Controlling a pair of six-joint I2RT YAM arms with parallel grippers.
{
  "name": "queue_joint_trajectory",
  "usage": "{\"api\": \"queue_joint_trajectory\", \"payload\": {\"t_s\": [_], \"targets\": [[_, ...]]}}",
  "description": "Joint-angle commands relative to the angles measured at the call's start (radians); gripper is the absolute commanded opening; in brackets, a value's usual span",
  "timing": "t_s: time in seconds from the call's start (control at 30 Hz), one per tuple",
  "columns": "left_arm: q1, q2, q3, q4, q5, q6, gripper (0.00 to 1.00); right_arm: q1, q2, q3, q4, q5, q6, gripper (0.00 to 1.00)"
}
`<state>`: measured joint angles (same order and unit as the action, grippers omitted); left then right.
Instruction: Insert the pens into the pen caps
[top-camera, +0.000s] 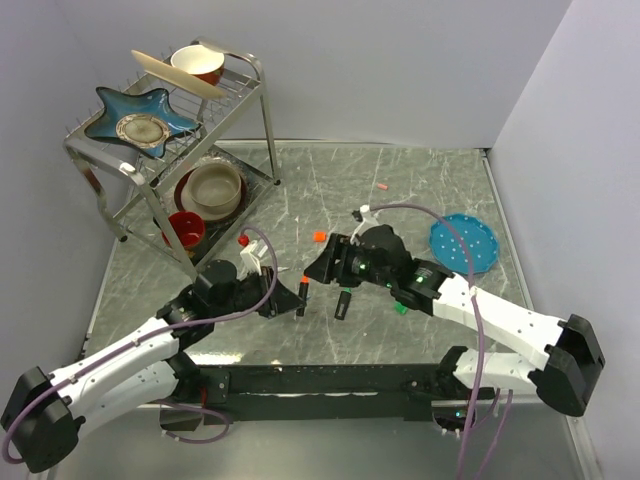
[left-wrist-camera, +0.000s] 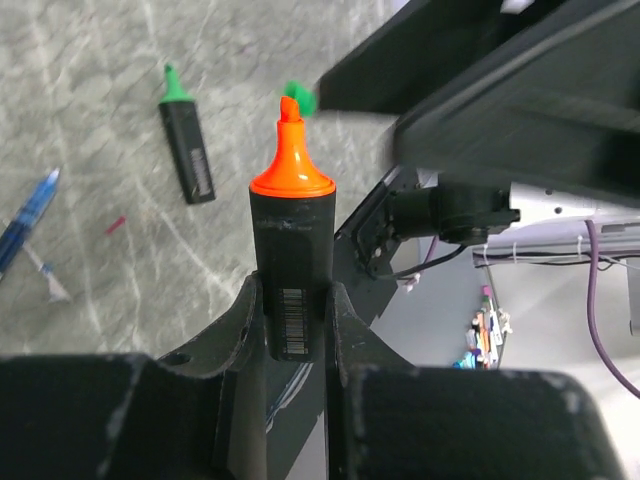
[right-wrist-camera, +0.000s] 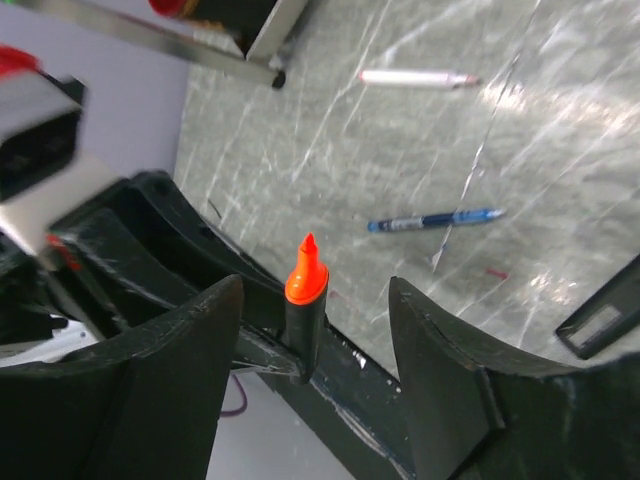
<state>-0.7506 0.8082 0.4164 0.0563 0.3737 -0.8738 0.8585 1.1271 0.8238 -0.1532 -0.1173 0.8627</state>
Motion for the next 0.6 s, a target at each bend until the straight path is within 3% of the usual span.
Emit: {"api": "queue_joint_trajectory", "payload": {"t_s": [0.0, 0.13, 0.2, 0.23, 0.27, 0.33, 0.37, 0.43, 0.47, 0.57], "targets": [[-0.007, -0.01, 0.015, 0.108, 0.008, 0.041, 0.01, 0.056, 0.051, 0.023, 0.067, 0.022, 0.038, 0.66], [-0.009, -0.01, -0.004, 0.148, 0.04, 0.053, 0.01, 0.096, 0.115, 0.054, 0.066, 0.016, 0.038, 0.64], [-0.009, -0.014, -0.005, 0.157, 0.054, 0.055, 0.01, 0.117, 0.14, 0.064, 0.066, 0.015, 0.035, 0.54], [-0.009, -0.015, -0.005, 0.162, 0.057, 0.058, 0.01, 0.122, 0.14, 0.067, 0.069, 0.016, 0.027, 0.47], [-0.009, -0.02, -0.004, 0.16, 0.059, 0.059, 0.01, 0.125, 0.142, 0.067, 0.075, 0.016, 0.022, 0.3], [-0.007, -0.026, 0.001, 0.16, 0.068, 0.061, 0.02, 0.131, 0.117, 0.051, 0.096, 0.033, 0.007, 0.13], [-0.009, -0.035, 0.004, 0.155, 0.074, 0.058, 0.12, 0.131, 0.1, 0.038, 0.112, 0.039, 0.001, 0.0], [-0.009, -0.047, 0.012, 0.151, 0.1, 0.055, 0.3, 0.131, 0.03, -0.01, 0.185, 0.044, -0.039, 0.0], [-0.009, -0.061, 0.015, 0.151, 0.109, 0.053, 0.44, 0.131, 0.004, -0.029, 0.214, 0.036, -0.053, 0.0], [-0.009, -0.079, 0.024, 0.165, 0.168, 0.042, 0.54, 0.131, -0.111, -0.109, 0.363, -0.027, -0.123, 0.0]]}}
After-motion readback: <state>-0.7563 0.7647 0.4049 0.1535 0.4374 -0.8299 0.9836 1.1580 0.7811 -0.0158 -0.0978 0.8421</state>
